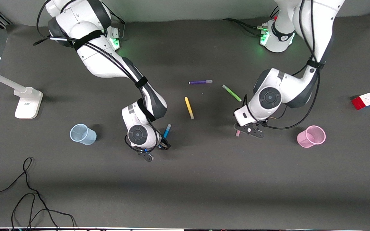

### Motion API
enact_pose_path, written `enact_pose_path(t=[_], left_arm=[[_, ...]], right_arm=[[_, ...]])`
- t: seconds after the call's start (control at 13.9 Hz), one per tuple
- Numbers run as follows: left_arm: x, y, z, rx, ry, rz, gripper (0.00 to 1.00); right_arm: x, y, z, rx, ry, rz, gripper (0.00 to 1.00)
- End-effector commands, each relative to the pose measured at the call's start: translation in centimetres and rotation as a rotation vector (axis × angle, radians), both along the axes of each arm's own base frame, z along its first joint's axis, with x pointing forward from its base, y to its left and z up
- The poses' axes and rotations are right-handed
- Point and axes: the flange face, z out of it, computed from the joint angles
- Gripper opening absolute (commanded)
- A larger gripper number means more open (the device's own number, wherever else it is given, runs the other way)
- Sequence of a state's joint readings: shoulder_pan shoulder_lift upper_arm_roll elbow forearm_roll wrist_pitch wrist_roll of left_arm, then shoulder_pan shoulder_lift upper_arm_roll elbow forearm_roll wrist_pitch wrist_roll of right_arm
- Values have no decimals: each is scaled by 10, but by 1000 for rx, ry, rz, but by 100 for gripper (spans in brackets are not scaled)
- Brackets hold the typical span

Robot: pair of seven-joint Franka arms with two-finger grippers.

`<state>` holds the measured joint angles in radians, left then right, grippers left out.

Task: Place pink and blue markers in matching cups
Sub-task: 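Grasp the blue marker with the right gripper while the left gripper grasps the pink marker, then carry the blue marker over the blue cup while the left gripper carries the pink marker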

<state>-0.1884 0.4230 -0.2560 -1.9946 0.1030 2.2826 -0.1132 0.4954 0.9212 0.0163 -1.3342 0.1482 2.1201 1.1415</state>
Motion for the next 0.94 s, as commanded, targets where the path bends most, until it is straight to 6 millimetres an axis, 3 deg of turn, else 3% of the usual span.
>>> enact_pose_path(t=[0.0,0.14,0.22,0.29,0.43,0.65,0.86], left_arm=[[-1,-7,-25,0,-7,3,100],[-3,-8,-44,-1,13,1,100],[-4,-8,-50,-4,16,3,99],[-4,-8,-55,-6,15,4,99],[-6,-11,-61,-7,22,0,95],[-7,-12,-61,-2,23,22,74],[-7,-12,-61,0,22,43,55]], right_arm=[[1,5,-9,-17,-2,-1,41],[2,5,-8,-16,-5,0,10],[2,5,-7,-15,-6,0,0],[3,4,-6,-14,-8,0,0],[10,3,15,-1,-31,-11,0],[20,-18,87,-13,-21,-24,0],[18,-57,193,-48,0,-45,0]])
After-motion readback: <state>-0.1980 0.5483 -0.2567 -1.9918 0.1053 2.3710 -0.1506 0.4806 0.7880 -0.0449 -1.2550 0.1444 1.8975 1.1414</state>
